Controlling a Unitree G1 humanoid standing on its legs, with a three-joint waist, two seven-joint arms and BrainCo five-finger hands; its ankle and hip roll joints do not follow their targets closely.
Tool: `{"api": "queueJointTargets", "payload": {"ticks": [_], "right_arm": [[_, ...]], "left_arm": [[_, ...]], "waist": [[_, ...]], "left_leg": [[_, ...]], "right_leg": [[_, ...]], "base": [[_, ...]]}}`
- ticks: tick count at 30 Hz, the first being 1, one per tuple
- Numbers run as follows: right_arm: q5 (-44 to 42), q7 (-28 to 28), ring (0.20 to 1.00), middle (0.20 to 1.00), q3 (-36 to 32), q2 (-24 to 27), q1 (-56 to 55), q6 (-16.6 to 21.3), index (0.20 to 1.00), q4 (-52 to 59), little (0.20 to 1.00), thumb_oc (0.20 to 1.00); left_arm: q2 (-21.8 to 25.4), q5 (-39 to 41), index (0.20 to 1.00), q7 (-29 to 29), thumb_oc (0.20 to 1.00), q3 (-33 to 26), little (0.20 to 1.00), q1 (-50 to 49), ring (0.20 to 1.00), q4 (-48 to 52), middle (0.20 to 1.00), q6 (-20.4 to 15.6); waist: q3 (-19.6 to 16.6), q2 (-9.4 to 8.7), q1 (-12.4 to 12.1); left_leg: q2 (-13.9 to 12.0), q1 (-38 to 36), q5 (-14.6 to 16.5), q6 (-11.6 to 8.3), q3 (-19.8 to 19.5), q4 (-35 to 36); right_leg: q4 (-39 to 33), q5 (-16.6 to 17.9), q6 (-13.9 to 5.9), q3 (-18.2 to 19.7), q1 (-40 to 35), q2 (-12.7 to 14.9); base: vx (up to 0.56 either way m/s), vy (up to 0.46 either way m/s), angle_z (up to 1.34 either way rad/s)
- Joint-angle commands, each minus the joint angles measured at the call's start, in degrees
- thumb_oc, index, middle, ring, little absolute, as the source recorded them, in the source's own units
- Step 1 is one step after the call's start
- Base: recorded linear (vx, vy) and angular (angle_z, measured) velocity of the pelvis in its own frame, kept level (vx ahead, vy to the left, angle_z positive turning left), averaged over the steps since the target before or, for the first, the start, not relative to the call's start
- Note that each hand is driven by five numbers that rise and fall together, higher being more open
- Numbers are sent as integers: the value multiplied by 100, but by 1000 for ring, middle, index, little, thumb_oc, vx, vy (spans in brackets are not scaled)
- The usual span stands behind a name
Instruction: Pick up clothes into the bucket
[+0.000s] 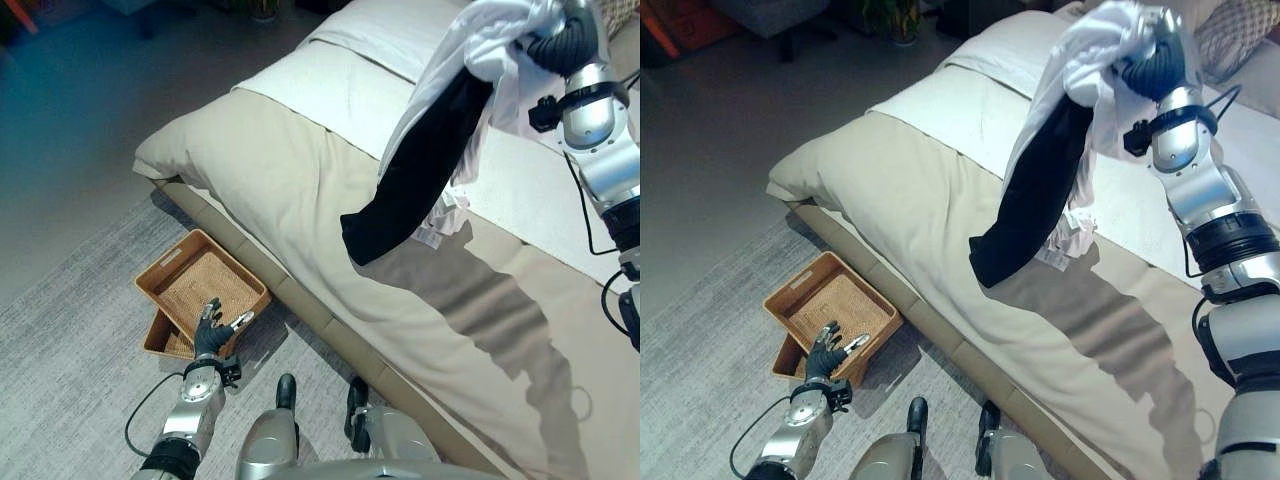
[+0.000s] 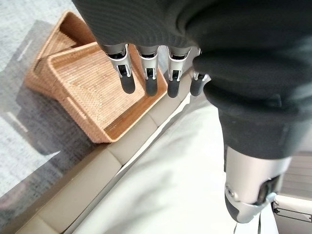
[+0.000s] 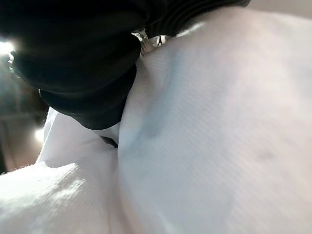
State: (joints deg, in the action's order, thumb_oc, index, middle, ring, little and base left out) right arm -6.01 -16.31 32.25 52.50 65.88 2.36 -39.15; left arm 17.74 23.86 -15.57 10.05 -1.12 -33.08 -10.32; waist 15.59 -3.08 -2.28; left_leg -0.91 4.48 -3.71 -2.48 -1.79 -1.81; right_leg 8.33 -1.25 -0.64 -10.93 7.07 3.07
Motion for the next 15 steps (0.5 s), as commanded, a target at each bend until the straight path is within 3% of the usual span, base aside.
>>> {"api": "queueJointTargets", "payload": {"ticks": [1,2,3,4,6,7,8,15], "right_arm": [[-177,16,200,200,216,144,666,104,200,-209,200,200],[-86,46,206,206,278,-17,707,58,206,-488,206,206],[-87,46,517,517,284,-21,715,62,517,-495,517,517],[-22,18,1000,1000,260,-242,735,-17,1000,-889,1000,1000],[-12,1,1000,1000,248,-314,769,-26,1000,-998,1000,1000],[4,-22,567,567,234,-403,794,-65,567,-1208,567,567],[51,-31,200,200,238,-479,817,-99,200,-1369,200,200],[131,-360,200,200,-143,-894,851,-140,200,-1968,200,200]], "left_arm": [[77,99,1000,102,1000,157,1000,-292,1000,2,1000,-28],[43,92,1000,104,1000,179,1000,-286,1000,-198,1000,7],[41,92,1000,104,1000,177,1000,-283,1000,-202,1000,5],[20,101,1000,93,1000,201,1000,-289,1000,-352,1000,36],[23,100,1000,91,1000,207,1000,-272,1000,-393,1000,30],[13,107,1000,75,1000,212,1000,-265,1000,-466,1000,38],[5,116,1000,74,1000,219,1000,-251,1000,-527,1000,43],[-113,163,1000,-2,1000,191,1000,-186,1000,-818,1000,29]], "waist": [[-434,-220,33],[-408,-222,8],[-409,-222,12],[-357,-216,-28],[-343,-214,-29],[-318,-211,-46],[-288,-214,-63],[-150,-207,-136]], "left_leg": [[-96,-11,371,-80,-168,-332],[-92,31,333,-74,-182,-301],[-91,33,331,-74,-183,-299],[-91,90,265,-76,-204,-239],[-89,121,245,-78,-219,-227],[-95,160,210,-77,-236,-191],[-87,189,184,-81,-250,-179],[-27,329,147,-59,-302,-182]], "right_leg": [[219,-342,-303,-97,-222,153],[204,-314,-305,-113,-192,148],[203,-313,-305,-114,-190,149],[157,-274,-303,-146,-143,146],[153,-259,-306,-160,-114,147],[131,-236,-307,-179,-80,150],[110,-213,-312,-184,-62,149],[-42,-93,-350,-164,-18,164]], "base": [[-47,11,2],[-40,6,2],[-87,11,3],[-74,9,3],[-61,6,3],[-47,3,6],[-66,6,9],[-29,15,6]]}}
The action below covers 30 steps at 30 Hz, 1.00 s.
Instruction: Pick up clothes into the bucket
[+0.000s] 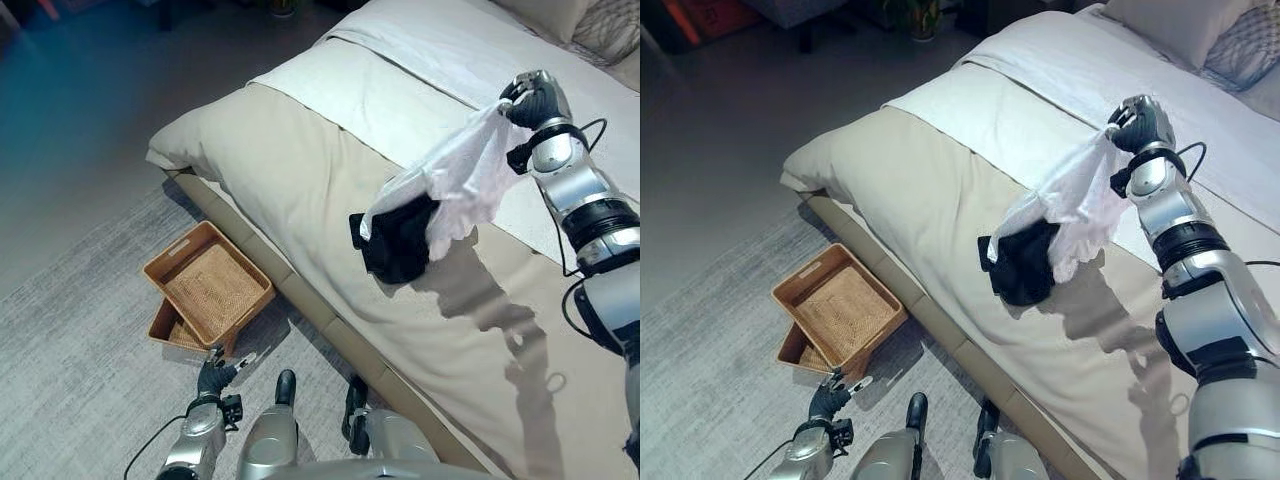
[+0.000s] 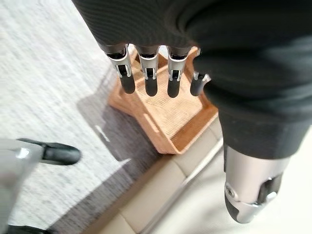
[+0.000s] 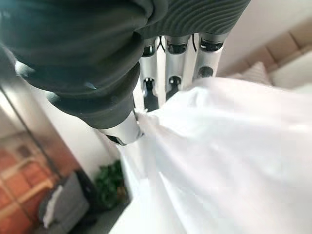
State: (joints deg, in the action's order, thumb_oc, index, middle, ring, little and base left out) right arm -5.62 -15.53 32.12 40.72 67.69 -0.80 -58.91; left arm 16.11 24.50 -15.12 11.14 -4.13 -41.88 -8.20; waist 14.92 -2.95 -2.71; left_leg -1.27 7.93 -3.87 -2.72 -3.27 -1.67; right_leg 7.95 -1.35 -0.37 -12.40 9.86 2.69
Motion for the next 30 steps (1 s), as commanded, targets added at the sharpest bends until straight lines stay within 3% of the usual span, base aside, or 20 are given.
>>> {"api": "queueJointTargets", "payload": {"ticks": [1,15,20,26,30], "right_arm": [[120,-499,200,200,-170,227,698,189,200,13,200,200],[83,-637,200,200,-213,185,858,288,200,31,200,200],[262,-1006,200,200,-489,369,594,410,200,1020,200,200],[163,-1027,200,200,-500,923,647,514,200,1834,200,200],[-150,-710,200,200,-315,1135,617,487,200,2198,200,200]], "left_arm": [[27,114,1000,-71,1000,83,1000,116,1000,65,1000,-203],[52,56,1000,-85,1000,147,1000,218,1000,270,1000,-262],[246,-51,1000,-64,1000,105,1000,170,1000,1179,1000,-316],[1514,-862,1000,24,1000,-177,1000,349,1000,3401,1000,-443],[2219,-669,1000,197,1000,-521,1000,683,1000,4644,1000,-460]], "waist": [[-73,-214,-96],[-112,-266,-58],[-144,-242,-34],[-302,-221,21],[-518,-190,129]], "left_leg": [[31,-18,174,-25,-151,-205],[92,-86,278,5,-70,-258],[79,-123,280,6,-38,-221],[44,-278,362,-9,50,-171],[29,-423,363,-17,134,-116]], "right_leg": [[-12,-65,-381,11,-304,206],[-96,4,-425,130,-393,254],[-182,43,-444,167,-434,241],[-326,46,-477,188,-586,219],[-393,63,-485,232,-727,221]], "base": [[-3,36,-2],[0,1,0],[6,5,-10],[26,-2,-1],[77,5,-9]]}}
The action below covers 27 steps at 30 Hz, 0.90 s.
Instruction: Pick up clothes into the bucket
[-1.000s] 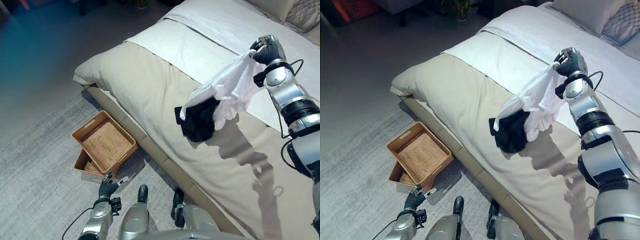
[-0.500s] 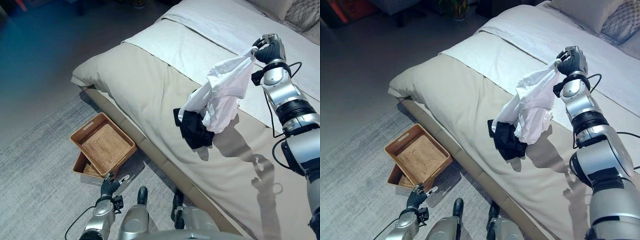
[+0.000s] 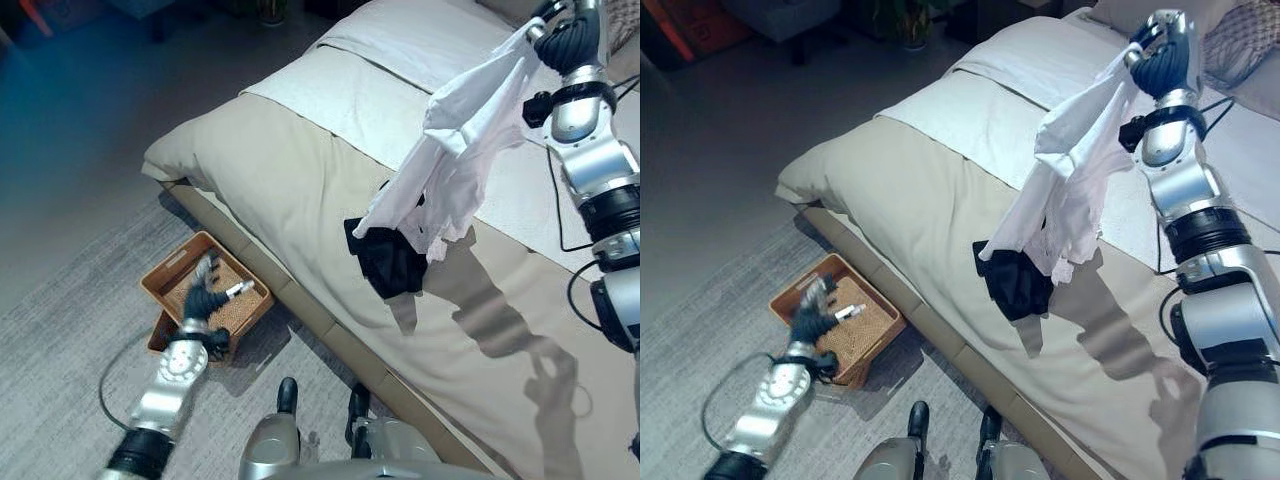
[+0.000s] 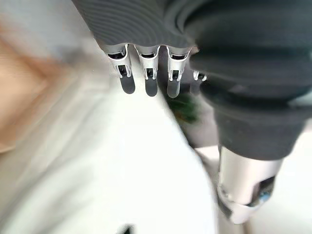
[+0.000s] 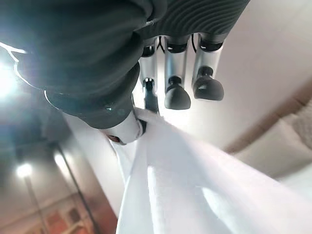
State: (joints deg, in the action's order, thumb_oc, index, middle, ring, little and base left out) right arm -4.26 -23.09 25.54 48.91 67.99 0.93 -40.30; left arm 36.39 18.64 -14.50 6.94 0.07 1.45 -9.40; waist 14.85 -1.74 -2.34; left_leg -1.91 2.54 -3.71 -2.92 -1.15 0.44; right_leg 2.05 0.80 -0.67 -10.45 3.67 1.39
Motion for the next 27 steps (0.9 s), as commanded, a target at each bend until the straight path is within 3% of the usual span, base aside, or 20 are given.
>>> {"api": "queueJointTargets", "payload": {"ticks": [1,4,10,21,27], "right_arm": [[-439,217,200,200,429,447,553,317,200,602,200,200],[-549,306,200,200,473,545,552,322,200,763,200,200],[-1143,761,200,200,762,915,560,478,200,1701,200,200],[-1946,1133,200,200,1190,847,898,647,200,2799,200,200],[-2013,1213,200,200,1221,857,870,727,200,3390,200,200]], "left_arm": [[310,22,1000,179,1000,-76,1000,494,1000,467,1000,-318],[356,86,1000,221,1000,-36,1000,637,1000,548,1000,-306],[396,-311,1000,105,1000,543,1000,2011,1000,256,1000,-161],[-317,45,1000,223,1000,2370,1000,4405,1000,-1949,1000,115],[-549,-146,1000,152,1000,2722,1000,4975,1000,-2611,1000,214]], "waist": [[-600,-297,149],[-630,-286,170],[-864,-240,387],[-1042,-125,699],[-1064,-114,756]], "left_leg": [[83,23,366,-7,-46,-293],[76,-30,372,-10,-35,-268],[56,-251,430,-30,83,-202],[51,-477,427,-36,228,-104],[46,-522,420,-34,246,-72]], "right_leg": [[173,-170,-459,45,-188,350],[160,-177,-462,49,-226,346],[78,-202,-481,125,-416,350],[-2,-159,-528,232,-560,350],[-30,-141,-540,253,-586,354]], "base": [[77,2,-11],[59,-1,-6],[56,-2,-8],[18,3,-8],[-5,2,-8]]}}
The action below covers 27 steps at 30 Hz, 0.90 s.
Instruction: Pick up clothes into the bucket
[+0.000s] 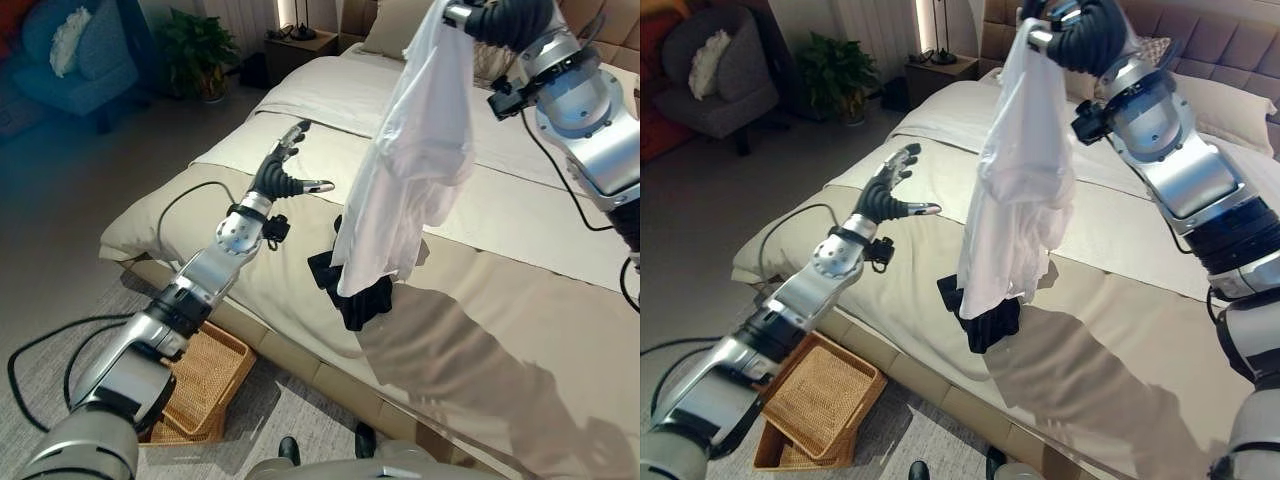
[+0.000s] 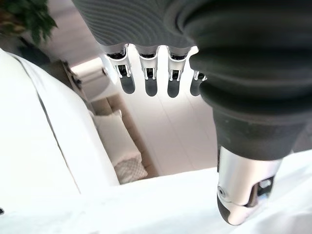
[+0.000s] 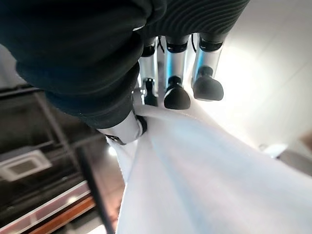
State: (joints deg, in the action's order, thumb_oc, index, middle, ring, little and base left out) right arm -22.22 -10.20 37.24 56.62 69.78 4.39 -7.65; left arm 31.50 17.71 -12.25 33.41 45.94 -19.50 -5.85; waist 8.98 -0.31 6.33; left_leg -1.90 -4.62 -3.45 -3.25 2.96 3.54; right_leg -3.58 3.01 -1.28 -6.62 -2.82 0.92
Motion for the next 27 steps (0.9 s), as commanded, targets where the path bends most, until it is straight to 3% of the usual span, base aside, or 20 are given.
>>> {"api": "queueJointTargets", "payload": {"ticks": [1,8,17,21,24,26,27], "right_arm": [[-231,-37,200,200,29,108,658,416,200,307,200,200],[-336,75,200,200,-309,27,418,698,200,1441,200,200],[-592,287,200,200,-379,-153,218,788,200,2043,200,200],[-805,408,200,200,-311,-196,249,756,200,2135,200,200],[-946,480,200,200,-85,-182,378,731,200,2020,200,200],[-936,510,200,200,23,-171,451,740,200,1976,200,200],[-911,494,200,200,152,-142,509,731,200,1834,200,200]], "left_arm": [[-130,-120,1000,-67,1000,133,1000,471,1000,-660,1000,-101],[-573,-329,1000,-52,1000,307,1000,761,1000,-1655,1000,74],[-909,-403,1000,-34,1000,408,1000,895,1000,-1930,1000,162],[-778,534,1000,615,1000,922,1000,1073,1000,-1543,1000,103],[-3,2693,1000,1581,1000,1737,1000,1427,1000,-525,1000,144],[183,2985,1000,1809,1000,2005,1000,1530,1000,-345,1000,251],[592,3334,1000,1938,1000,2280,1000,1669,1000,-20,1000,256]], "waist": [[-484,-252,-93],[-480,-220,-21],[-470,-234,-28],[-459,-194,-10],[-495,-141,3],[-518,-138,9],[-557,-126,-14]], "left_leg": [[43,192,381,-2,-163,-365],[61,172,369,27,-150,-323],[75,189,376,44,-178,-355],[99,210,412,49,-165,-434],[104,229,428,28,-136,-486],[99,224,430,20,-128,-479],[100,221,426,13,-121,-469]], "right_leg": [[528,-360,-481,-134,61,402],[504,-325,-498,-115,67,409],[478,-296,-499,-119,62,410],[470,-280,-502,-105,49,424],[415,-229,-523,-102,33,434],[399,-223,-527,-97,21,431],[370,-205,-533,-98,10,436]], "base": [[0,0,0],[0,0,0],[0,0,0],[0,0,0],[0,0,0],[15,5,0],[30,9,0]]}}
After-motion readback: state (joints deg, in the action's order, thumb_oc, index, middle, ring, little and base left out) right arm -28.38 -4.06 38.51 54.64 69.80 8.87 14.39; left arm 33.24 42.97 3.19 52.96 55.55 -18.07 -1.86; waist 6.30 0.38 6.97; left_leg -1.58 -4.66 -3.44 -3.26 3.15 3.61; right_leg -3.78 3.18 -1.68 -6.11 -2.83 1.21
